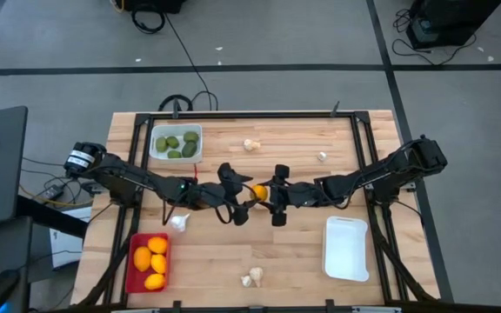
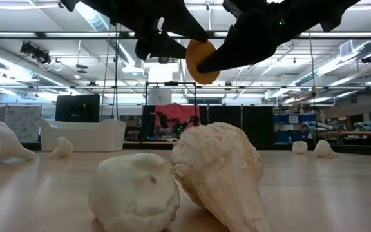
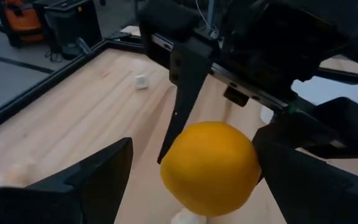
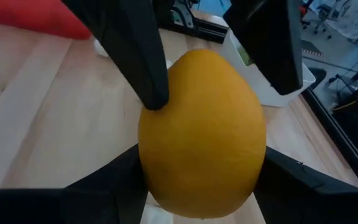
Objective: Sort produce into baskets
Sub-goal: Put the yellow lemon into the red bin
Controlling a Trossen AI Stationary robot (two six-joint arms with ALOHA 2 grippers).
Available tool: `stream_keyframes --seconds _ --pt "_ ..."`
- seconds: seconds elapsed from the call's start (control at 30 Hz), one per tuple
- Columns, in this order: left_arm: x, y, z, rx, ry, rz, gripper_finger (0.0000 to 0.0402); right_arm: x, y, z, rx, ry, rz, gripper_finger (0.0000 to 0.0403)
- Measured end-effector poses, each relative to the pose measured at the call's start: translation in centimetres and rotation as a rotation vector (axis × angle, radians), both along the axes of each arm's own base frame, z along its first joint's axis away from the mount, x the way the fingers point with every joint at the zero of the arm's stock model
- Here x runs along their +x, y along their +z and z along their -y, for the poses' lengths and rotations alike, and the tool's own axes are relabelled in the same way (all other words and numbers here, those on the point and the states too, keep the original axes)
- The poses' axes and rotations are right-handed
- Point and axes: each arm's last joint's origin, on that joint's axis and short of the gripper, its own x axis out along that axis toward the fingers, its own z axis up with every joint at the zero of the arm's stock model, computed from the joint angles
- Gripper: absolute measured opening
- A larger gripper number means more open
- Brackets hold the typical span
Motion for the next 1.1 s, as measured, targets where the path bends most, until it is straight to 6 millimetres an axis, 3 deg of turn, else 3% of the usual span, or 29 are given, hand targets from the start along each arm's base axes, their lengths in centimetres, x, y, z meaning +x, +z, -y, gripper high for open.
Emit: stream_keyframes --seconds 0.43,0.83,0.97,1.1 --pt "0.1 0.3 0.3 0.141 -0.081 -0.02 0.0343 0.4 0.8 -0.2 0.052 0.034 0.095 0.0252" --pt "0.1 0.3 0.4 0.145 -0.078 -0.017 0.0226 0.5 0.9 -0.2 0.088 0.03 0.115 0.0252" --pt "-0.3 0.7 0.3 0.144 -0.08 -0.042 0.0235 0.4 0.8 -0.2 0.127 0.001 0.092 0.0265" --pt "-1.9 3.1 0.5 0.174 -0.041 -0.152 0.0246 -0.3 -0.7 0.2 0.168 -0.069 -0.038 0.0288"
